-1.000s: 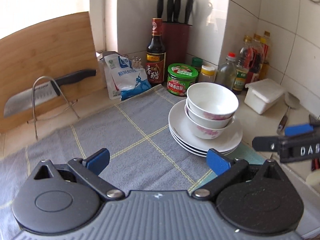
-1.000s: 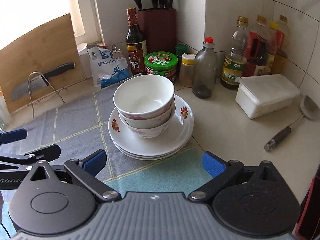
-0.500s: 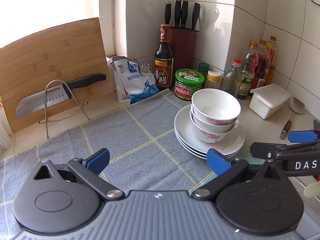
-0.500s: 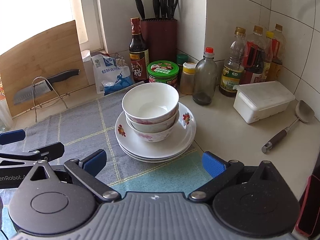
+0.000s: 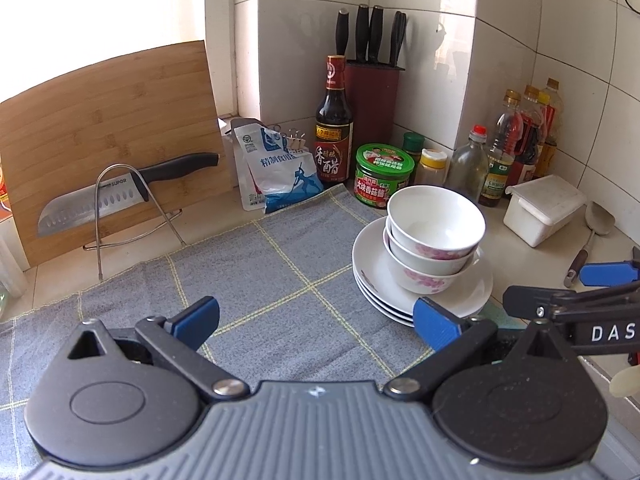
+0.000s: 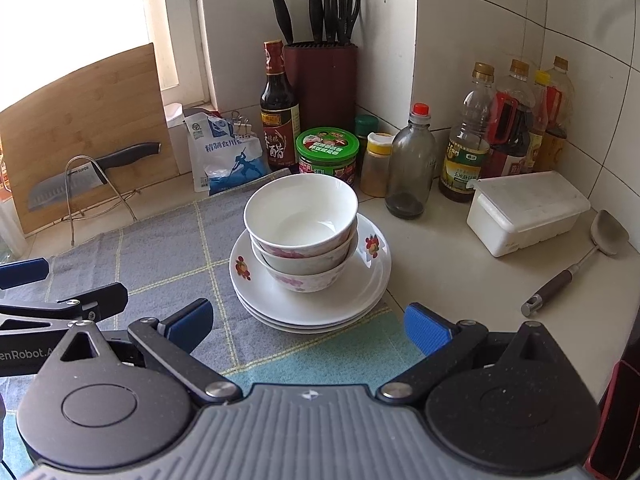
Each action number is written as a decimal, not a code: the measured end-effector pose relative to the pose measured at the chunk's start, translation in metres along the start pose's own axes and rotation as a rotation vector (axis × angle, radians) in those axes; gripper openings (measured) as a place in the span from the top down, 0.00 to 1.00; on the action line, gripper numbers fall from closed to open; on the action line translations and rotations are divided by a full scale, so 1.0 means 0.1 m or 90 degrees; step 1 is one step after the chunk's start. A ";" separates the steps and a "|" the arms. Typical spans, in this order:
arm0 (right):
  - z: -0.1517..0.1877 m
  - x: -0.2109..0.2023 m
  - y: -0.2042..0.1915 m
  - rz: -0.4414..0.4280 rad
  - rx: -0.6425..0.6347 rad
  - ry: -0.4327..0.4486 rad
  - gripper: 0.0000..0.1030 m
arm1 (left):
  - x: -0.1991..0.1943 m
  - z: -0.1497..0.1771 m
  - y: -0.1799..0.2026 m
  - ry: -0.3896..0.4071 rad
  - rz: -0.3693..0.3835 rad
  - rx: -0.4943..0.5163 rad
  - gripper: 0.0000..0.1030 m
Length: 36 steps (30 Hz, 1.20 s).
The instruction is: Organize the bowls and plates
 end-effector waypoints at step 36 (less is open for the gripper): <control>-0.02 -0.08 -0.02 0.010 -0.010 0.019 0.00 | -0.02 -0.03 0.02 0.006 0.002 0.001 0.01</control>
Point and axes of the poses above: each gripper's, at about its wrist camera, not at the fingertips, and x roughly the way its jaws point, y to its right, z to its underside, the point moved 1 cm from there along x, roughly the way its jaws point, and after that the axes turned 2 degrees about -z, right-handed, at the moved point
